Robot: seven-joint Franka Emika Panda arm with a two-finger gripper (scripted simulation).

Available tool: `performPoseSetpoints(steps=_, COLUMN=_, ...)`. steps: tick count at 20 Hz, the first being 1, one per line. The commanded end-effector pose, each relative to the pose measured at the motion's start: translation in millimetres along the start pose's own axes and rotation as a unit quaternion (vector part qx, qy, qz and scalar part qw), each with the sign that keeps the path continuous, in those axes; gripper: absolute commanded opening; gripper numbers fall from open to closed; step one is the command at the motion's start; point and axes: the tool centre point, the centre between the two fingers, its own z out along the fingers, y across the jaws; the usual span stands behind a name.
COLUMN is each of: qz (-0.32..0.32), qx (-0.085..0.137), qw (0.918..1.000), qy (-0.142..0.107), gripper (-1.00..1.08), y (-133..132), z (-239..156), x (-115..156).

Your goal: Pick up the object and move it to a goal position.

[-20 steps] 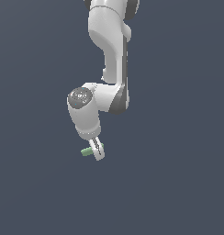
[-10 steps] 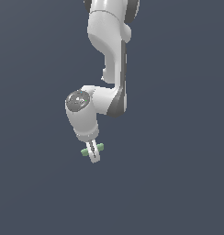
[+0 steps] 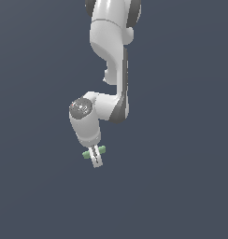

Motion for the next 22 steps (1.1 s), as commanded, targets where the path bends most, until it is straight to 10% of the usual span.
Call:
performPoseSetpoints(steps=1, qz=0.001, qx=-0.001, qw=1.0000, qy=0.000, gripper=1.00, y=1, z=14, x=0)
performPoseSetpoints(steps=8, qz=0.001, qx=0.000, qw=1.0000, qy=0.000, gripper=1.00, y=0, z=27, x=0)
performPoseSetpoints(steps=9, qz=0.001, qx=0.000, qw=1.0000, qy=0.000, gripper=-1.00, y=0, z=27, x=0)
performPoseSetpoints(steps=22, qz=0.001, qx=0.000, qw=1.0000, qy=0.000, gripper=-1.00, y=0, z=25, x=-1)
